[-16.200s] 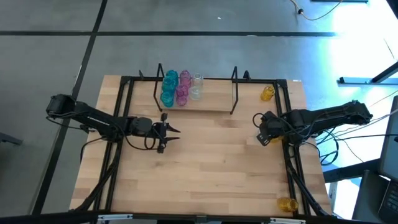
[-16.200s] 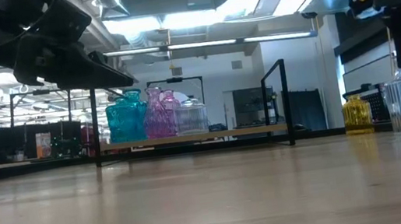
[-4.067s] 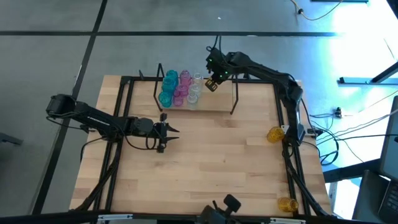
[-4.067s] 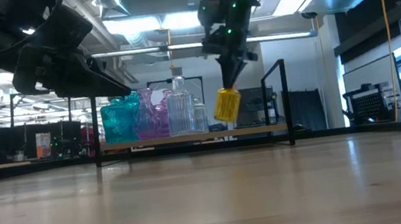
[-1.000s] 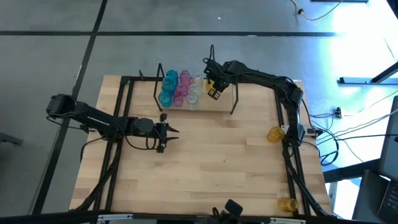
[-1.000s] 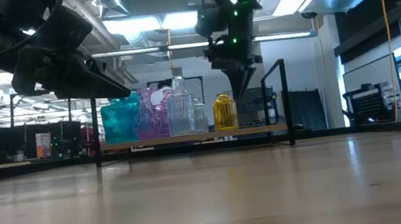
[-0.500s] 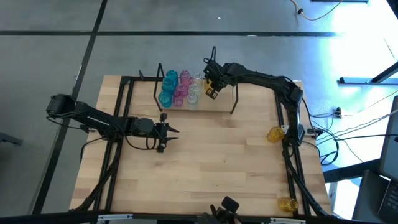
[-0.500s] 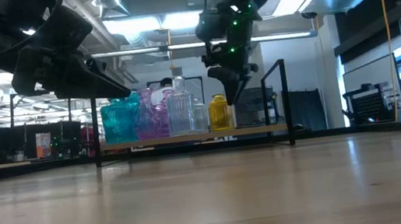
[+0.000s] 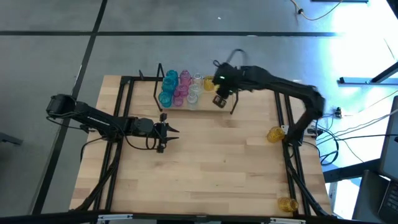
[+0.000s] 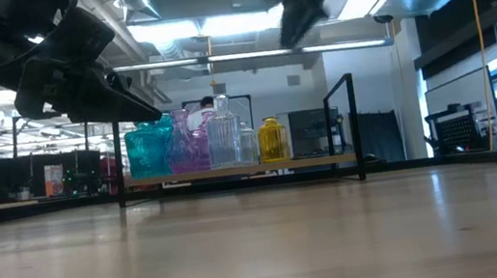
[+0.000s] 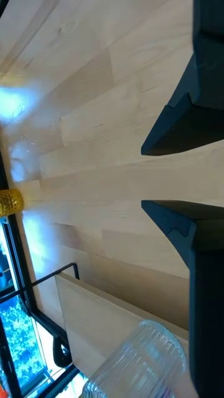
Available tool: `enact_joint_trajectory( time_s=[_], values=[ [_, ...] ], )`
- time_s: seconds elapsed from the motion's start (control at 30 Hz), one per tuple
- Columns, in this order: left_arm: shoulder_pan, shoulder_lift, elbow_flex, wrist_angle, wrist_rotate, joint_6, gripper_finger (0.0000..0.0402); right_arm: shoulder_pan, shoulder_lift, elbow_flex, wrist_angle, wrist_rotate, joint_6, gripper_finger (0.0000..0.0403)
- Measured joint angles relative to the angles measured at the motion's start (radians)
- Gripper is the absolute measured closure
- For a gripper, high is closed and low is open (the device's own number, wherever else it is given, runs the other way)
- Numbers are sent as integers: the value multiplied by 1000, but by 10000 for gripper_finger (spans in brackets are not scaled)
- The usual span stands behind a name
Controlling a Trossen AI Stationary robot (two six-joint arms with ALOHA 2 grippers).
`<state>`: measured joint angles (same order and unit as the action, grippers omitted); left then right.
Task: Sort vases onto shelf
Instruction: Put the top yellow vase on the shelf aligned with the other yellow vase
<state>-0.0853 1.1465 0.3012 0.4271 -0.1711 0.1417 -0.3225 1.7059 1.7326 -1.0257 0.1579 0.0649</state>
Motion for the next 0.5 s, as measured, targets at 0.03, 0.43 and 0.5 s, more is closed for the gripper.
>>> enact_joint_trajectory(
  time_s=[0.03, 0.43, 0.5],
  values=[
    [0, 0, 0, 0, 0, 0, 282, 23, -39, 1, -23, 2, 14, 315],
    [0, 0, 0, 0, 0, -2, 282, 263, -411, -280, -384, 138, 503, 315],
    [0, 0, 0, 0, 0, -2, 282, 276, -475, -376, -391, 131, 583, 315]
  ],
)
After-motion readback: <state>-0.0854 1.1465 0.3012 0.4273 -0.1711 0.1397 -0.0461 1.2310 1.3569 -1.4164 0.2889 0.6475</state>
